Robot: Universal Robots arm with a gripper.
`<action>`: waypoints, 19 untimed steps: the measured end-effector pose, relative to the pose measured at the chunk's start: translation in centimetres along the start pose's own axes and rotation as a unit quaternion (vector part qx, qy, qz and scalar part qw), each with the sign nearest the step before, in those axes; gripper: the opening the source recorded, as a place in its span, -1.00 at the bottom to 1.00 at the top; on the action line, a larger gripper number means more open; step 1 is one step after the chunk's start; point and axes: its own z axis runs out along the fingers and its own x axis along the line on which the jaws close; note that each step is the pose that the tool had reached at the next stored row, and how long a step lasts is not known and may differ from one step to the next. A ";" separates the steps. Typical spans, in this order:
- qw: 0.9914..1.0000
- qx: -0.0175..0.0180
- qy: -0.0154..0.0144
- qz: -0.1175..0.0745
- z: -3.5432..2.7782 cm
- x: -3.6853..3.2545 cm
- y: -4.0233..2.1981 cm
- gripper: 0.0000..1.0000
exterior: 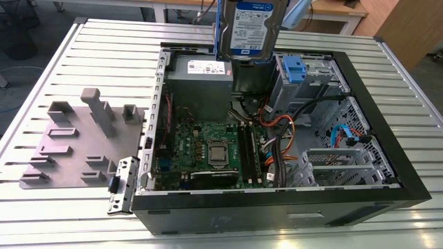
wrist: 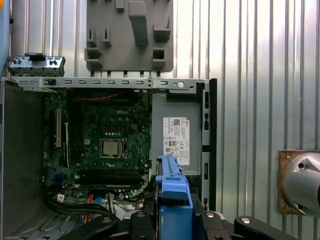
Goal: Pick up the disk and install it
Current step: 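Pick up the disk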
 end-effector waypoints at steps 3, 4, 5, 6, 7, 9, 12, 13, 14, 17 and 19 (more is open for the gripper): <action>1.000 0.000 0.000 0.000 0.00 0.19 0.01 -0.27; 1.000 0.000 0.000 0.000 -0.01 0.26 0.01 -0.27; 1.000 0.000 0.000 0.000 -0.01 0.37 0.01 -0.27; 1.000 0.000 0.000 0.000 -0.01 0.48 0.01 -0.27; 1.000 0.000 0.000 0.000 -0.01 0.61 0.01 -0.27; 1.000 0.000 0.000 0.000 -0.02 0.91 0.01 -0.27; 1.000 0.000 0.000 0.000 -0.04 1.39 0.01 -0.27; 1.000 0.000 0.000 0.000 -0.05 1.57 0.01 -0.27; 1.000 0.000 0.000 0.000 -0.05 1.76 0.01 -0.27; 1.000 0.000 0.000 0.000 -0.07 2.36 0.01 -0.27; 1.000 0.000 0.000 0.000 -0.08 2.81 0.01 -0.27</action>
